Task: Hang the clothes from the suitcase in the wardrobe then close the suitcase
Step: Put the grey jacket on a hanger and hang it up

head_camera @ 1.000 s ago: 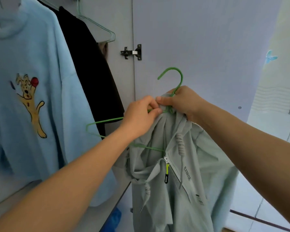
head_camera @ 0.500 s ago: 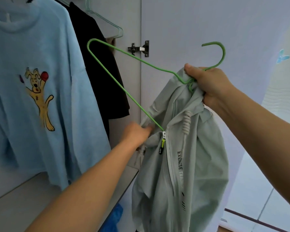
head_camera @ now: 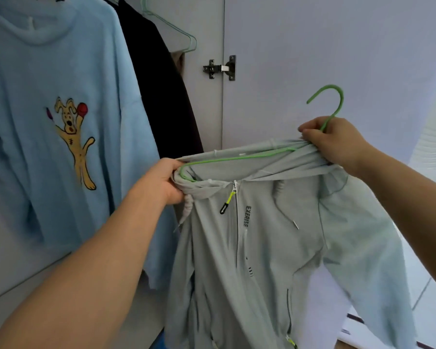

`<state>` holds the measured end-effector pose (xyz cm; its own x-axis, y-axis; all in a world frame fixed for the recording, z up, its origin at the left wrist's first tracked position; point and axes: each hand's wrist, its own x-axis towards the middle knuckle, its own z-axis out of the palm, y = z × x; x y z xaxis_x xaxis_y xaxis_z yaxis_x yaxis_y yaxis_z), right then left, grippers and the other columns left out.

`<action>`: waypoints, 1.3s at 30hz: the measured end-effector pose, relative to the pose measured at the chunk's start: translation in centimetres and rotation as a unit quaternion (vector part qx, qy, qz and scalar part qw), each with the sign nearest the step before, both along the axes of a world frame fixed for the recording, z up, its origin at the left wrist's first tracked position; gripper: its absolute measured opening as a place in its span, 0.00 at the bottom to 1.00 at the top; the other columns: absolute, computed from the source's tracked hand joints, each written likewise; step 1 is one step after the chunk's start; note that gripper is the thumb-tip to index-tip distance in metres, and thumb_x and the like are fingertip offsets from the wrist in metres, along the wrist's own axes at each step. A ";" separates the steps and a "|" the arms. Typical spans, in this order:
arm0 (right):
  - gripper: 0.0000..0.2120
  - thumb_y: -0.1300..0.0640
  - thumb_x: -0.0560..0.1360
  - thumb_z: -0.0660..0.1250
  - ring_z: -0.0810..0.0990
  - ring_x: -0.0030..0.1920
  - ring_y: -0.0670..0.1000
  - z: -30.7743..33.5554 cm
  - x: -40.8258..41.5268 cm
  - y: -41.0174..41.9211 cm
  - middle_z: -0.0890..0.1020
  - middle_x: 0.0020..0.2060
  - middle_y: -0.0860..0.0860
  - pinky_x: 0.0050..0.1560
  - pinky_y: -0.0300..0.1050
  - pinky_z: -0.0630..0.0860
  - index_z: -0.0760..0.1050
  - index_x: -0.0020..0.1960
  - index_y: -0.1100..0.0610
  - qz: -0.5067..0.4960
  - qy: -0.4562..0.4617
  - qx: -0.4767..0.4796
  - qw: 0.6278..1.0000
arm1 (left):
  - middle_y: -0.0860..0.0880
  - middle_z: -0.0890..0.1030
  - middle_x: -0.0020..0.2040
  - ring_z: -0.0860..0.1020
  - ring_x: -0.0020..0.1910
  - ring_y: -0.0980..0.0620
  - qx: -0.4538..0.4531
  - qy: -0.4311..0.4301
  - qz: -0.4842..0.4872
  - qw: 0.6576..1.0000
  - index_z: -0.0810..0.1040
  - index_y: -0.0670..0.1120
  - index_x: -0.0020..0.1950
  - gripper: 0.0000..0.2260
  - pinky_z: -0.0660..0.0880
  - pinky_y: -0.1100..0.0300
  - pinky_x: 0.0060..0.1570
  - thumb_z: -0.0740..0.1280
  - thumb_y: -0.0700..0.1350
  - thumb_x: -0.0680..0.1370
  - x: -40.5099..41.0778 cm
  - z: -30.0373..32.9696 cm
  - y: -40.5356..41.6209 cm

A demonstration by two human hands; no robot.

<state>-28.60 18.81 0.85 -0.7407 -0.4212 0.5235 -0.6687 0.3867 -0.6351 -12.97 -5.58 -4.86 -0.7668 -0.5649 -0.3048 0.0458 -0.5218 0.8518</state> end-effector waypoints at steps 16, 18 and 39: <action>0.08 0.54 0.77 0.65 0.76 0.47 0.47 -1.9 3.9 -5.3 0.81 0.44 0.50 0.49 0.39 0.70 0.81 0.49 0.56 0.089 0.064 0.050 0.993 | 0.42 0.80 0.45 0.80 0.45 0.47 -0.294 0.047 -0.037 0.954 0.77 0.39 0.51 0.07 0.78 0.54 0.47 0.64 0.34 0.75 0.2 5.0 1.8; 0.08 0.54 0.75 0.66 0.78 0.46 0.47 -1.1 4.1 -5.8 0.82 0.43 0.51 0.51 0.41 0.73 0.82 0.48 0.56 0.079 0.025 -0.053 0.995 | 0.47 0.80 0.47 0.79 0.46 0.52 -0.481 0.021 -0.046 0.875 0.77 0.44 0.55 0.11 0.77 0.59 0.49 0.70 0.37 0.73 0.7 5.5 2.0; 0.17 0.43 0.76 0.63 0.77 0.44 0.50 2.2 3.0 -4.7 0.82 0.43 0.56 0.45 0.45 0.78 0.81 0.48 0.56 0.174 -0.070 0.030 0.982 | 0.50 0.69 0.29 0.65 0.30 0.57 -0.660 -0.004 0.071 0.748 0.79 0.36 0.40 0.16 0.61 0.67 0.28 0.77 0.48 0.68 6.3 8.7 -1.0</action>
<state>-25.64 14.15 3.07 -0.6094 -0.6883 0.3936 -0.6748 0.1896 -0.7132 -6.64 -6.55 3.86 -0.6709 -0.4543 0.5861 0.0131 0.7830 0.6219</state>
